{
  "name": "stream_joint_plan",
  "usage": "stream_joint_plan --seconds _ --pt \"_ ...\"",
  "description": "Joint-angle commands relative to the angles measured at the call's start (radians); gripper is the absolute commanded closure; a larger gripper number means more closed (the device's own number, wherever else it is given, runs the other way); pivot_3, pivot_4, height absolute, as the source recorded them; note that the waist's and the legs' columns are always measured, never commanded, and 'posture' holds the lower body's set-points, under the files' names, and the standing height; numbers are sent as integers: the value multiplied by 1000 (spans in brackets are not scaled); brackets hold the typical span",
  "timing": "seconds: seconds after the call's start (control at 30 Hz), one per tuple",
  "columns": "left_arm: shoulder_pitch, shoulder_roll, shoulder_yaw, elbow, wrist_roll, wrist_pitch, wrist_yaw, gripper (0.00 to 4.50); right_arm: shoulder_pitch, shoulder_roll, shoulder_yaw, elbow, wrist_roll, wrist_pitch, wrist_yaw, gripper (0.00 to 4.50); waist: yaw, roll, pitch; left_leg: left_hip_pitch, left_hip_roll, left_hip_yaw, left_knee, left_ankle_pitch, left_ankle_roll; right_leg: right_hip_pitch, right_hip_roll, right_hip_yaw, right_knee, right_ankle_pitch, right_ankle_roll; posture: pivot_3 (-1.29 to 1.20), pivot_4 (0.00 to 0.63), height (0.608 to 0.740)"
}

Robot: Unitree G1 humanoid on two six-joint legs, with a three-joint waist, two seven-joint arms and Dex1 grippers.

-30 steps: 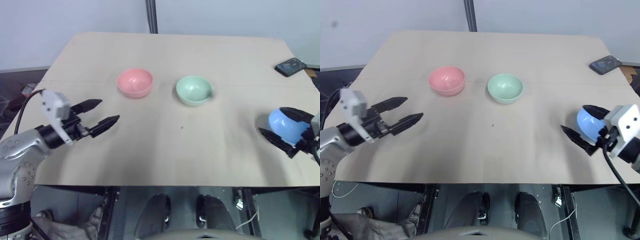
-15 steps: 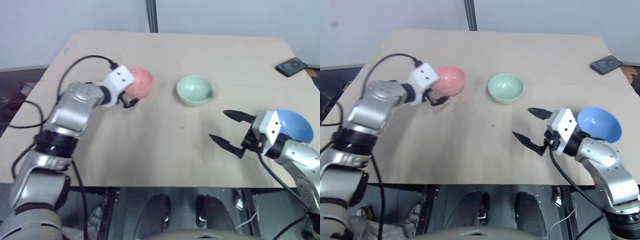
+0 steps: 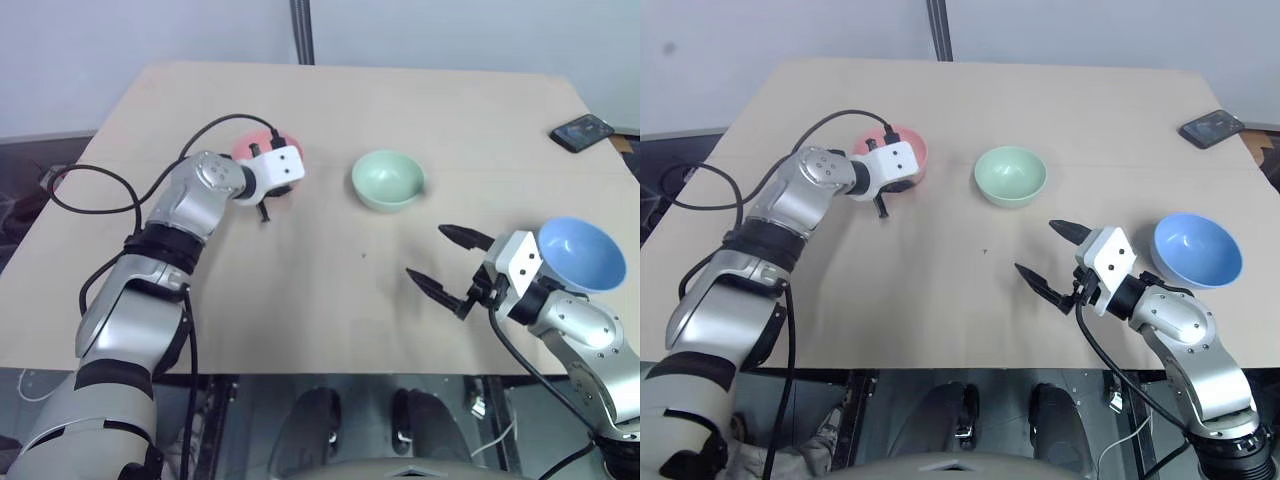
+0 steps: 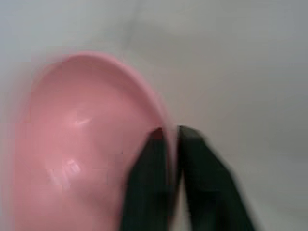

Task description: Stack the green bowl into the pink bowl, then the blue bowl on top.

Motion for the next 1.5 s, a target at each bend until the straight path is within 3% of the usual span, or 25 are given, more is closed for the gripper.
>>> stream_joint_plan --seconds 0.03,0.37,0.63,0.73,0.83,1.07,1.27,1.5 --pt "-6 9 42 -63 -32 -39 -94 4226 12 -2 -33 -47 -5 -31 -14 0 0 0 0 0 0 0 0 0 0 0 0 0 0 0 0 0 150 740" --pt "224 104 126 -641 -395 -66 -549 4226 65 2 -66 -61 -28 -61 -46 0 1 0 0 0 1 0 0 0 0 0 -1 1 0 0 0 0 150 740" --pt "258 28 52 -610 -360 -148 -602 4226 50 -5 -60 -38 -33 -40 -56 0 1 1 -1 2 0 0 3 -1 1 1 -1 1 5 0 0 0 150 740" --pt "256 14 53 -599 -381 -97 -626 4226 35 -14 -53 -21 -33 -30 -46 0 0 1 -1 2 0 0 3 -1 1 1 0 2 5 0 0 0 150 740" --pt "264 20 68 -620 -393 -68 -627 3188 -2 -30 -35 24 -58 -40 -28 0 -1 1 -1 2 0 0 3 -1 1 1 0 2 5 0 0 0 150 740" --pt "338 56 188 -741 -472 82 -537 10 -231 -76 28 300 -204 -148 6 0 -6 1 0 3 1 1 3 -1 2 0 0 3 5 0 0 0 150 740" --pt "544 45 486 -894 -665 219 -325 10 -578 -111 180 701 -354 -403 172 0 -24 1 0 2 1 2 3 0 1 -2 0 5 6 0 0 0 150 740" --pt "742 98 632 -1027 -759 321 -222 10 -867 -3 345 1151 -474 -714 324 0 -29 1 0 3 1 3 2 0 0 -2 0 5 5 0 -1 0 150 740"
